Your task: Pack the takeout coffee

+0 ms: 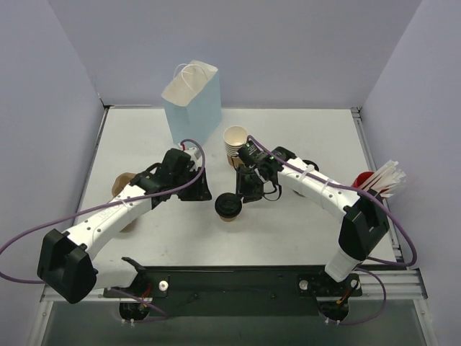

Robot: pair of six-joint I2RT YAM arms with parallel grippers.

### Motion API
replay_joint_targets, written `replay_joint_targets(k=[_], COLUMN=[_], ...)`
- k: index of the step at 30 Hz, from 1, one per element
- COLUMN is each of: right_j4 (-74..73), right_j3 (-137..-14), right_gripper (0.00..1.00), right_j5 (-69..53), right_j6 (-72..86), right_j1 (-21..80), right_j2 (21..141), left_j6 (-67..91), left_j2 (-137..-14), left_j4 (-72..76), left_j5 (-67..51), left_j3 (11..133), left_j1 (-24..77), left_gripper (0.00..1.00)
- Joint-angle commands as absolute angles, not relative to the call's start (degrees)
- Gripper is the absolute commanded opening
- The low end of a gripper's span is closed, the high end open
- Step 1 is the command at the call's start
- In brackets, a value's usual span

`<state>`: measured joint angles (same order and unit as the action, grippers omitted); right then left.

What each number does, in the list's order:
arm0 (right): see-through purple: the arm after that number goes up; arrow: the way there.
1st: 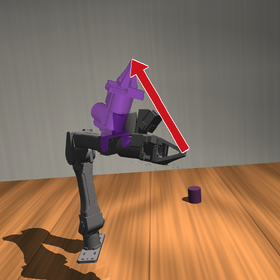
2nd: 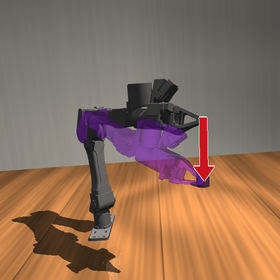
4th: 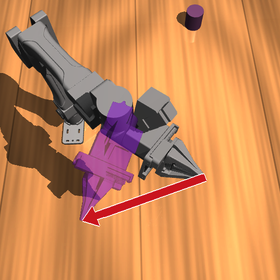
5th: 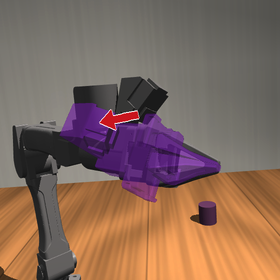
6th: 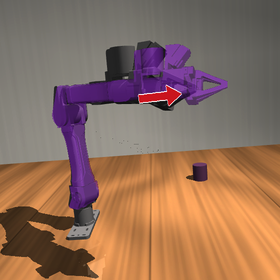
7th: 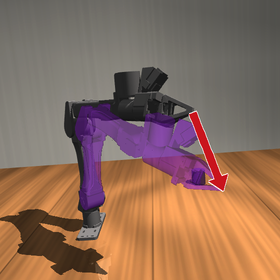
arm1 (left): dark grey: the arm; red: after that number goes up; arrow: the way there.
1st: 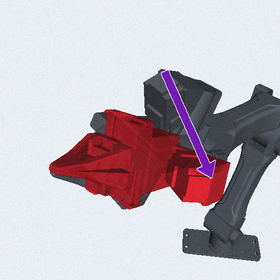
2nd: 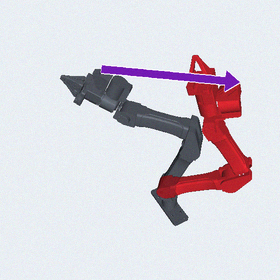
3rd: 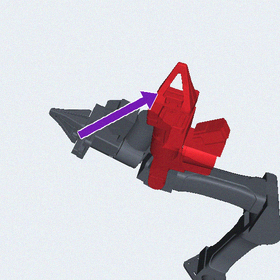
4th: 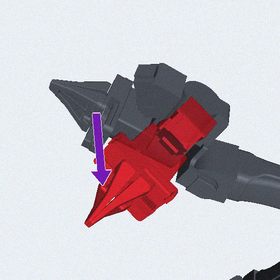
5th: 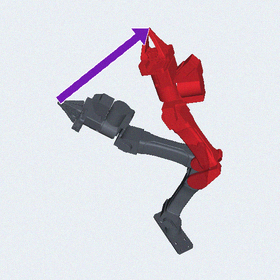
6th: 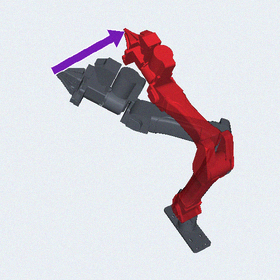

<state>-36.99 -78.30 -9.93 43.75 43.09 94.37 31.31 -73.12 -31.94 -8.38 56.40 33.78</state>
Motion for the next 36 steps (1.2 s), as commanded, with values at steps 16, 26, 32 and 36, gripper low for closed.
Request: replay_joint_targets(k=[16, 26, 32, 36], right_j4=[-42.36, -44.47, -44.91, -47.45], right_j3=[-83.14, -84.28, -87.36, -89.82], right_gripper=[0.27, 0.10, 0.00, 0.00], right_j5=[-8.18, -5.71, -4.75, -4.22], right_j6=[44.12, 42.98, 41.05, 39.47], right_j1=[44.47, 45.09, 45.18, 45.18], right_j2=[97.29, 98.09, 97.91, 99.66], left_j6=[30.50, 30.50, 30.50, 30.67], left_j2=[-70.49, -70.40, -70.40, -70.40], left_j4=[-32.34, -32.34, -32.43, -32.34], left_j5=[-7.38, -7.21, -6.94, -7.03], left_j3=[56.34, 55.99, 56.16, 56.34], left_j1=[33.31, 33.31, 33.22, 33.22], left_gripper=[0.52, 0.51, 0.52, 0.51])
